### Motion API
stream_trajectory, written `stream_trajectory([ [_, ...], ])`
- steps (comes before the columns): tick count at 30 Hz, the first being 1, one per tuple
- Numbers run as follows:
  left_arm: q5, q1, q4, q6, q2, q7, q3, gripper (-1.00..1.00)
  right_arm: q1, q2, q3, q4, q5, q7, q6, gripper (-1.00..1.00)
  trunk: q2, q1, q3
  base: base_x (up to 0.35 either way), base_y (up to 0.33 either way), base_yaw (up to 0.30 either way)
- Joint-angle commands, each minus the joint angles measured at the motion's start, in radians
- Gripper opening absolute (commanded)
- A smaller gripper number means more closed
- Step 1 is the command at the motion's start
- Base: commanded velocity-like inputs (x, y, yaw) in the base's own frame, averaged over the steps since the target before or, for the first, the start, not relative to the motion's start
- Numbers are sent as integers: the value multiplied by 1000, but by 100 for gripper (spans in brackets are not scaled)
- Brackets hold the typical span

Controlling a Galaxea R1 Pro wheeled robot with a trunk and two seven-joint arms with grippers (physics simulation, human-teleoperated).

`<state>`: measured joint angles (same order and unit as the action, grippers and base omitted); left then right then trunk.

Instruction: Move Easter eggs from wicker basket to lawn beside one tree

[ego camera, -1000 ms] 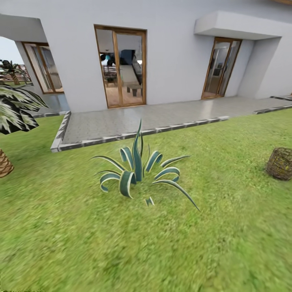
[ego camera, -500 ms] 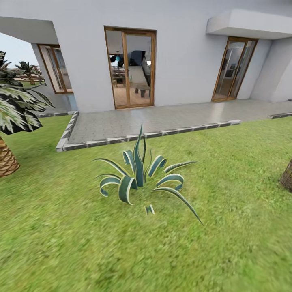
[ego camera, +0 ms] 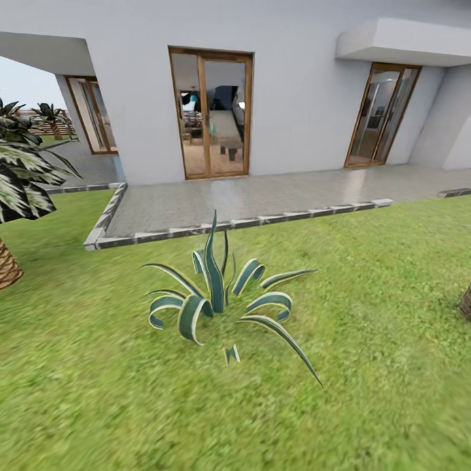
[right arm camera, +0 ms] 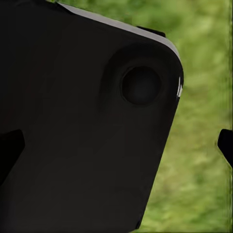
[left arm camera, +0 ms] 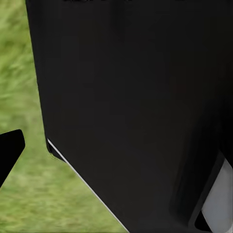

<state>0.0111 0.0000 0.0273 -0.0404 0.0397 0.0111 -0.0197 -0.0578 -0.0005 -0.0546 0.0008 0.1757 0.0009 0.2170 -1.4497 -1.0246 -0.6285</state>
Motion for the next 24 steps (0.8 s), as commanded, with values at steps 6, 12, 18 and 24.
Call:
stream_trajectory([
  [6, 6, 0, 0, -8, 6, 1, -3, 100, -2, 1, -14, 5, 5, -2, 3, 100, 0, 0, -1, 206, -195, 0],
  [12, 6, 0, 0, -24, 4, 1, -3, 100, -2, -2, -13, 5, 4, -1, -1, 100, 0, 0, -1, 0, 0, 0],
  [18, 6, 0, 2, -26, 5, 1, -3, 100, -2, -1, -16, 5, 3, -1, -2, 100, 0, 0, 0, 0, 0, 0],
  [24, 6, 0, 2, -26, 5, 1, -4, 100, -2, -1, -16, 5, 2, -2, 1, 100, 0, 0, 0, 11, 0, 0],
])
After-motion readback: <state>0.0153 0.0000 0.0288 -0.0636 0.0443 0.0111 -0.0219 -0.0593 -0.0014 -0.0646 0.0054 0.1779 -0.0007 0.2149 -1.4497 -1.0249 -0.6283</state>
